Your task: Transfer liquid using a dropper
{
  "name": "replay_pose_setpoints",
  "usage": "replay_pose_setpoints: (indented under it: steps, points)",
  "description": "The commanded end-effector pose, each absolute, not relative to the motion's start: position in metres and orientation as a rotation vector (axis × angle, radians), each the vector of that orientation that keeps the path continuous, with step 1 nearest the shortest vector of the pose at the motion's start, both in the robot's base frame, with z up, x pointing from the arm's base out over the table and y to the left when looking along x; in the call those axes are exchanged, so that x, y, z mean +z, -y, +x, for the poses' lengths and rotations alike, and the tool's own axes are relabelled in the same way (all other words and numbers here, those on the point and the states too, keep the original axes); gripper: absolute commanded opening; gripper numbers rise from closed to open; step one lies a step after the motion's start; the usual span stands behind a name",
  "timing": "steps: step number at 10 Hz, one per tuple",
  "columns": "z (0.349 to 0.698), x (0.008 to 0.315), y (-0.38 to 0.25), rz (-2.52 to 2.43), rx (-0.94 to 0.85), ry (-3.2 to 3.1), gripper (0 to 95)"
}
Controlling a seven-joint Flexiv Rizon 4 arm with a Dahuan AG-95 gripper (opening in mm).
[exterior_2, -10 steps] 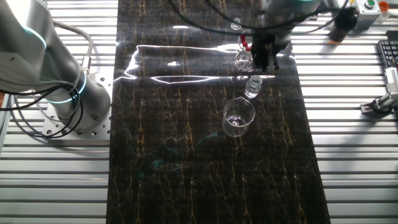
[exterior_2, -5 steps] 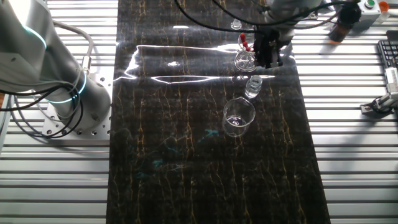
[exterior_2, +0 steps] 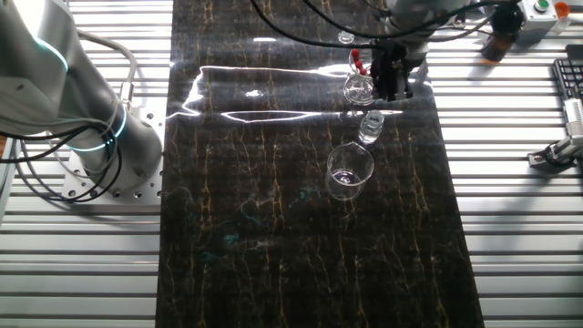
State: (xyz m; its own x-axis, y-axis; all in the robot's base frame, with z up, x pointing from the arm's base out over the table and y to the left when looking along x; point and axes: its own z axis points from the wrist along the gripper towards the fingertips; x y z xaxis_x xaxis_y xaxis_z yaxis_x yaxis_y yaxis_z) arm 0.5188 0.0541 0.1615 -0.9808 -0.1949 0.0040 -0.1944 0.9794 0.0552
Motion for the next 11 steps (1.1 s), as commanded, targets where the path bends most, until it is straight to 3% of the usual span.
replay_pose_setpoints:
  steps: [1, 11]
  points:
    - [0.5163, 0.1624, -0.0533, 0.293, -0.08, 3.116, 0.0]
    - [0.5163, 0.1624, -0.0533, 0.353, -0.156, 3.096, 0.0]
